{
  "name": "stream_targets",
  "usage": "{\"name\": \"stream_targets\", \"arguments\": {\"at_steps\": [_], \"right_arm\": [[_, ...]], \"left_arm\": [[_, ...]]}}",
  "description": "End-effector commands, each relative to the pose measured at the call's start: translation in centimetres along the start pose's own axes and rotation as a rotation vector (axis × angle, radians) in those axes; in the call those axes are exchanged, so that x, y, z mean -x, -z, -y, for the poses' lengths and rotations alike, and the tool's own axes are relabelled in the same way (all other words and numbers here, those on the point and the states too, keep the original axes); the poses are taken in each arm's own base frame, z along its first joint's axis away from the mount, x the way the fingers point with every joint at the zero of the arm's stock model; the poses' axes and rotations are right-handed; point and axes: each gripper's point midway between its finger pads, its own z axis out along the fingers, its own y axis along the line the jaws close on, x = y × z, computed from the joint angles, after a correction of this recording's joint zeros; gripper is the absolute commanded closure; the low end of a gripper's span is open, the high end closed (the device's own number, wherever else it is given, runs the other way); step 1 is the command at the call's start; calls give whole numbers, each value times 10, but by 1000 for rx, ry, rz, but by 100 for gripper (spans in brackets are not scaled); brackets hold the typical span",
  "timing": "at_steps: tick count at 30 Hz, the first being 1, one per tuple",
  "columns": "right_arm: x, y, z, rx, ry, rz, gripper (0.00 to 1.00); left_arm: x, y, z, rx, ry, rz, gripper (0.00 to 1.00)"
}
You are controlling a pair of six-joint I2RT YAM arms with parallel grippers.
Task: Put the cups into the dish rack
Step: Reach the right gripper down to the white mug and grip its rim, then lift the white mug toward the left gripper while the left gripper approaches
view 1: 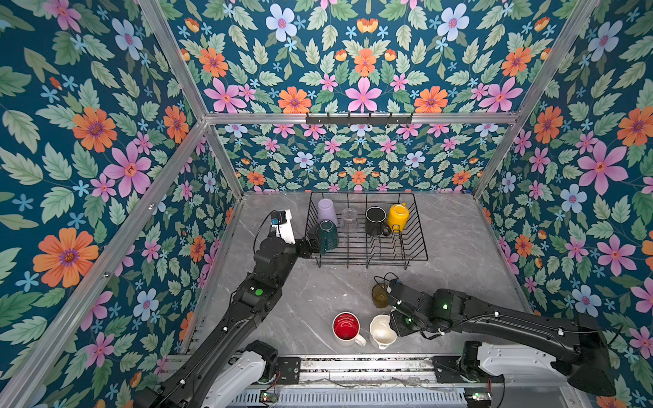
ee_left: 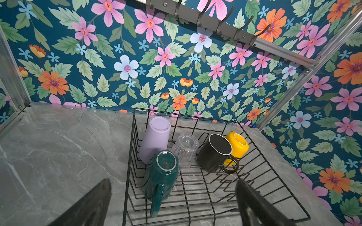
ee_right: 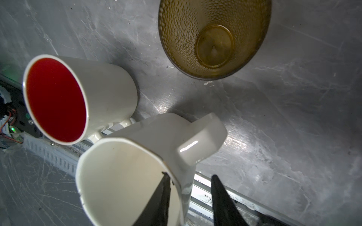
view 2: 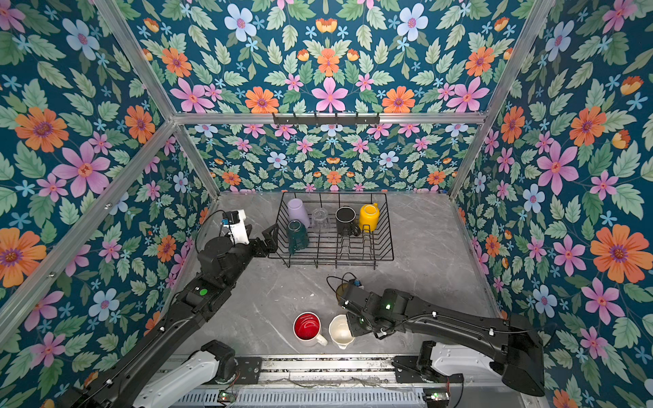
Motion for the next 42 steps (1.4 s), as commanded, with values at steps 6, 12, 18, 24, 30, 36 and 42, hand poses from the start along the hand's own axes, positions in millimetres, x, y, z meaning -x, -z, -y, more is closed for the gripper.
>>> {"name": "stream_targets", "arguments": {"at_steps": [6,12,18,24,30,36,42], "right_arm": [[9,-15,-6,-55,-15,4,73],[9,-20,-3,-100,1,-9,82],[9,-13,3,-130,29,-8,94],[5,1,16,-178,33,-6,100],[3,23,34,-168,-23,31,100],[23,50,39,33,-154,126,100],[52,88,36,237,-243,242,100]], "left_arm": [[7,3,0,1,-10,24,0],[7,4,-2,13,-18,28,0],[7,6,-3,14,-17,33,0],[8,6,-2,7,-12,40,0],[9,6,2,-20,-5,51,0],[12,11,14,-93,0,77,0],[16,24,44,-275,-11,94,0]]}}
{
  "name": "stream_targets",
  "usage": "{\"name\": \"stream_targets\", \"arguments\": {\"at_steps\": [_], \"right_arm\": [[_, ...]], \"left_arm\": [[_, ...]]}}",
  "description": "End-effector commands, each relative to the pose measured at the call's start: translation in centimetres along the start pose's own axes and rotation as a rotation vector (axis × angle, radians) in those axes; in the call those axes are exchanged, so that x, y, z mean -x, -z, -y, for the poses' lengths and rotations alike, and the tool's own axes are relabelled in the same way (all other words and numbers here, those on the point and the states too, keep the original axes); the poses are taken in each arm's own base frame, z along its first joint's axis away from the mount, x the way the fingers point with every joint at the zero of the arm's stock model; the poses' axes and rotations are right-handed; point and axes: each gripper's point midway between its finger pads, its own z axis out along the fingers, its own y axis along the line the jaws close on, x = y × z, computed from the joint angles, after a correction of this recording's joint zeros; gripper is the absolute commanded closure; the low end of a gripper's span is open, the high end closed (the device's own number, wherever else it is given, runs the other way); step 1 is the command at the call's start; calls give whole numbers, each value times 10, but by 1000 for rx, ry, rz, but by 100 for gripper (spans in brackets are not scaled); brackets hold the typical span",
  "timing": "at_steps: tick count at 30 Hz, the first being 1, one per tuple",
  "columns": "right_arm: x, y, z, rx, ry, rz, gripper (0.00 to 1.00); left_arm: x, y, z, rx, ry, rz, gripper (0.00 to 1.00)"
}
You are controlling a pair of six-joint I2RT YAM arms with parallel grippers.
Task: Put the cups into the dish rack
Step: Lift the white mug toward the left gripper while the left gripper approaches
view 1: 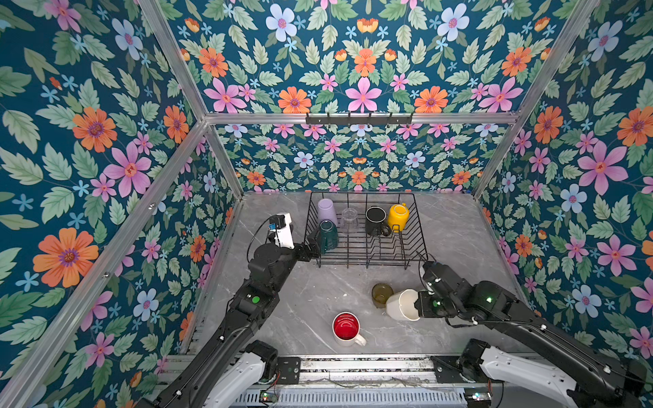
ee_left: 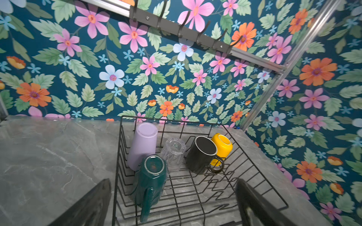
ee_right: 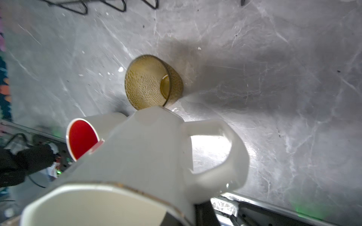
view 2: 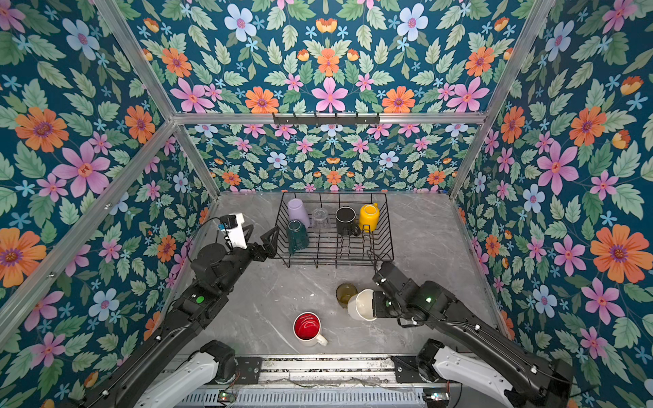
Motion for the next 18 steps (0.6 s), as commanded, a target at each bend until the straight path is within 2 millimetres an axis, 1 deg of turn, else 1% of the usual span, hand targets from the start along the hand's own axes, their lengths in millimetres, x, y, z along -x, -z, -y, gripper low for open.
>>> {"name": "stream_targets", "arguments": {"at_steps": [1,3,10,14,18], "right_arm": [[19,16,-32,206,-5,44,100],[31,22,-41,278,-23,75,100],[77,31,-76,531,-95,161,100],[100,37,-85,619,-115,199,100],[119,47,-91,713,-147,223,100]], "left_arm": [[11,6,31,-177,-1,42,0],[10,10,44,-258,2,46,0],[-1,21,82,-509,30,12,0],[-6,33,105,-667,16,-15,0],[-9,47,120,-787,2,-16,0]]}}
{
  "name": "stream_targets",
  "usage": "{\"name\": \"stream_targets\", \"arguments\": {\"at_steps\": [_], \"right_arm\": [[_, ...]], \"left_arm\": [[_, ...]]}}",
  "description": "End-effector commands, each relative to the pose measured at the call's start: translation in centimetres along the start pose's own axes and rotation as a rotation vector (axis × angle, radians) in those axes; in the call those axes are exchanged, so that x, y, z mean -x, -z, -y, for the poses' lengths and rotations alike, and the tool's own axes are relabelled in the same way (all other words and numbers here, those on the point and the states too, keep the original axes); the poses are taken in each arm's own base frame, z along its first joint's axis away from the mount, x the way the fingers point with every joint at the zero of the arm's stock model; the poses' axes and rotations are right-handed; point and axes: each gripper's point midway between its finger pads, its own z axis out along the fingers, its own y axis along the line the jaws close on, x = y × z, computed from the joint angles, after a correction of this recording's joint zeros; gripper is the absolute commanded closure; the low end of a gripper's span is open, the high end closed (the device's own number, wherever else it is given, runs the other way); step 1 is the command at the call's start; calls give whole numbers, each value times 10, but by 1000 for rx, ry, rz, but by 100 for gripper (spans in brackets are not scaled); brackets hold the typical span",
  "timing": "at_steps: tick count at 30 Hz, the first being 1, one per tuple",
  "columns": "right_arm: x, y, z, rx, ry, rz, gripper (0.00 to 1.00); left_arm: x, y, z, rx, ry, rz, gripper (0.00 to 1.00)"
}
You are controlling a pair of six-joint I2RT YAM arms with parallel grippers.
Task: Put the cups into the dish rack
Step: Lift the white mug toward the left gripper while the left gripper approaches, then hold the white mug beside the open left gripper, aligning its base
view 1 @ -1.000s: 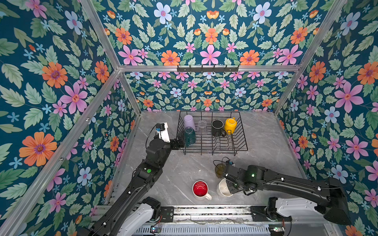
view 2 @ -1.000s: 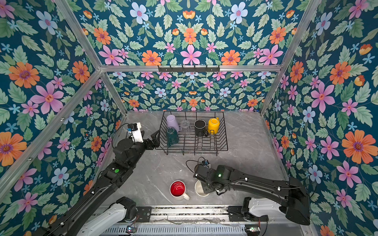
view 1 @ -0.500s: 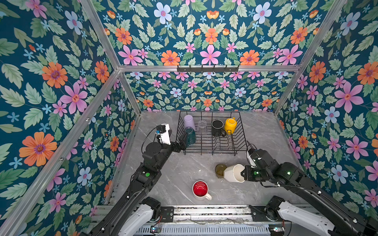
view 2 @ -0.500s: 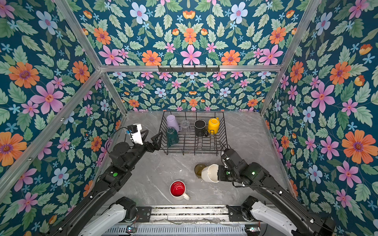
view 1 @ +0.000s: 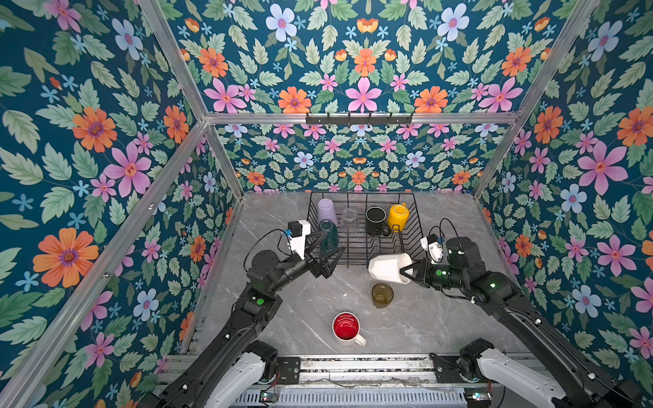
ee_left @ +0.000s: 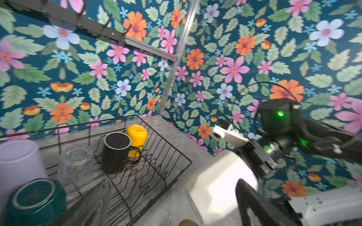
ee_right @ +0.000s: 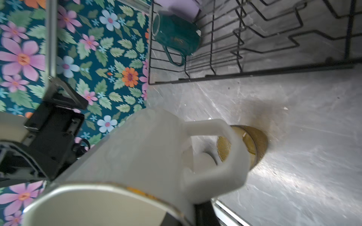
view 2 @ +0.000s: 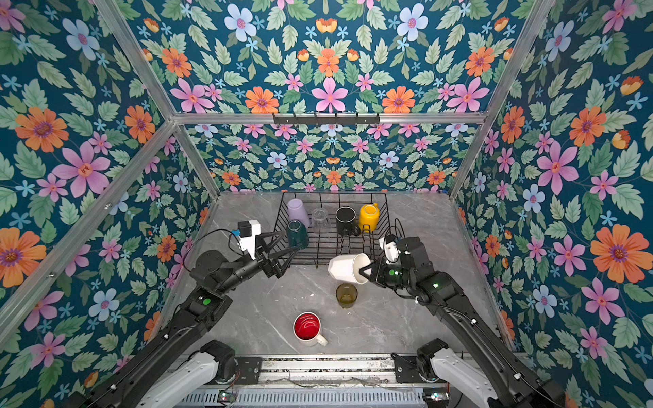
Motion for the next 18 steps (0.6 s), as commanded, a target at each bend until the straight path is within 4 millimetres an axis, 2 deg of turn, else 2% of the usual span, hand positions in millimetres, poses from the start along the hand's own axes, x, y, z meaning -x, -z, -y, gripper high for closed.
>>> {"name": "stream_targets", "arguments": {"at_steps": [1,7,18], "right_arm": [[21,7,-49,219,53,38,100],[31,10,-67,306,62,50,100],[36,14,-105,479,126,9,100]], "left_arm": [[6,4,33,-182,-41,15,0],[3,7,47,-268,-53,12,0],[-3,5,47,-291,-52,-6,0]]}}
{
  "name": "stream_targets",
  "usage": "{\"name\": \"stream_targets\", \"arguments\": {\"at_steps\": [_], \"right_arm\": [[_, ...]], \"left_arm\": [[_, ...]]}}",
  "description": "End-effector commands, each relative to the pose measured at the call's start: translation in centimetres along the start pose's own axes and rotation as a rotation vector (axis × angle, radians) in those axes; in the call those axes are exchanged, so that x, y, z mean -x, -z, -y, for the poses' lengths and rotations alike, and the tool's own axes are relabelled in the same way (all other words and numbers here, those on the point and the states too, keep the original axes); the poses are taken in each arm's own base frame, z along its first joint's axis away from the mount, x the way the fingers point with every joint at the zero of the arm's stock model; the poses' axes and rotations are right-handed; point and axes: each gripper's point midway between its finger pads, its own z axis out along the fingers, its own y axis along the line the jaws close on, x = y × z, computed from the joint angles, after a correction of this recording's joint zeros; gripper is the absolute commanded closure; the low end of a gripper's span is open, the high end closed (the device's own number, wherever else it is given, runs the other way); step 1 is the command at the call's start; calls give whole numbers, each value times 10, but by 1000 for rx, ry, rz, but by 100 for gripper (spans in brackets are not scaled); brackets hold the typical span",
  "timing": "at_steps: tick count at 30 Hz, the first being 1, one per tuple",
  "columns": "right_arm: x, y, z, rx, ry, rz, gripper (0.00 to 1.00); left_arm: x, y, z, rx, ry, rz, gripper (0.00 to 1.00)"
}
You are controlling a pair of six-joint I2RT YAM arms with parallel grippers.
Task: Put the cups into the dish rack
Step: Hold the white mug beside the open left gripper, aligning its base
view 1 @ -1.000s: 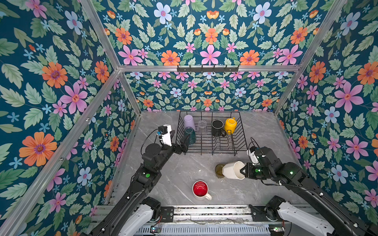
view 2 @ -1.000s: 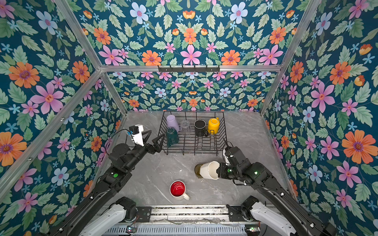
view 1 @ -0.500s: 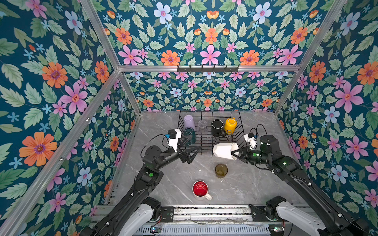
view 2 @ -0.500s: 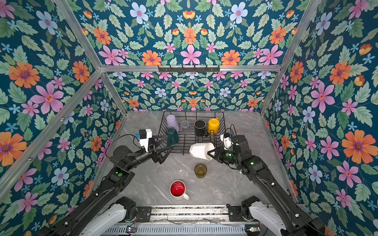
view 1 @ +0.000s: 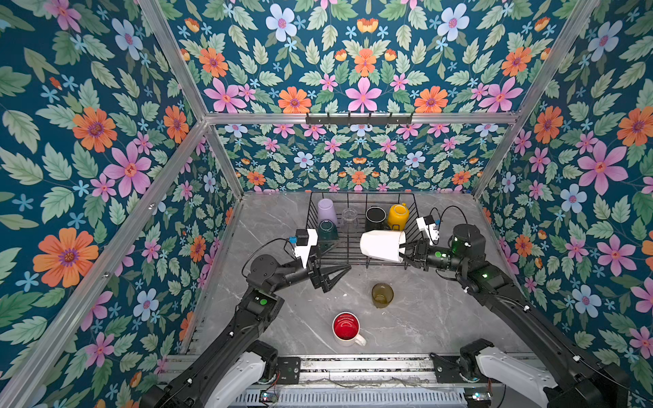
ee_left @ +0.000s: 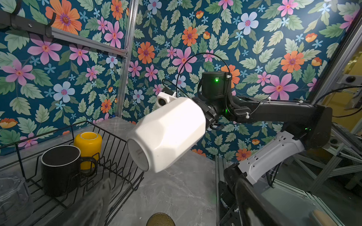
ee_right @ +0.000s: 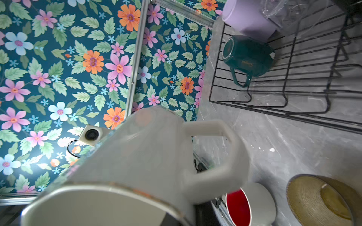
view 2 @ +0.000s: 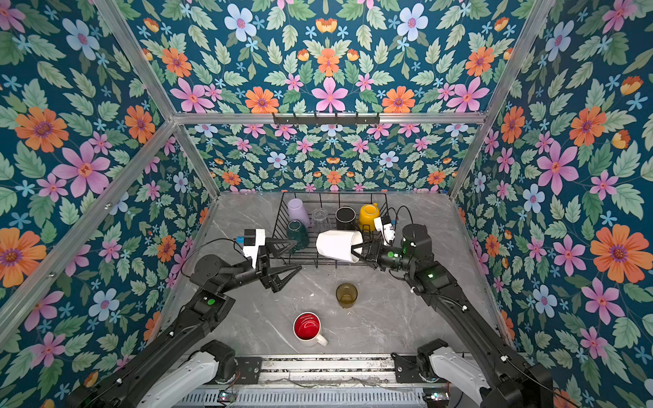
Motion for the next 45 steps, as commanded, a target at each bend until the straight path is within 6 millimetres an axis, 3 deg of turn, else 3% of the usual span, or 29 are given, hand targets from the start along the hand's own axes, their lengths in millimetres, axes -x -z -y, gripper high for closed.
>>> {"name": "stream_targets", "arguments": {"at_steps": [1,19,33,45], "right_arm": [[5,1,-38,146,96,-10,100],[-23,-27,-62,228,152,-154,100],[-41,-37,-73,266,188,-226,100],[-58,-44,-75,242,415,-262,100]], "left_arm": [[6,-1,7,-36,-28,17,0],[7,1,15,-75,-39,14,0],[7,1,18,-88,-38,15,0],[8,1,24,-130,-27,14,0]]}}
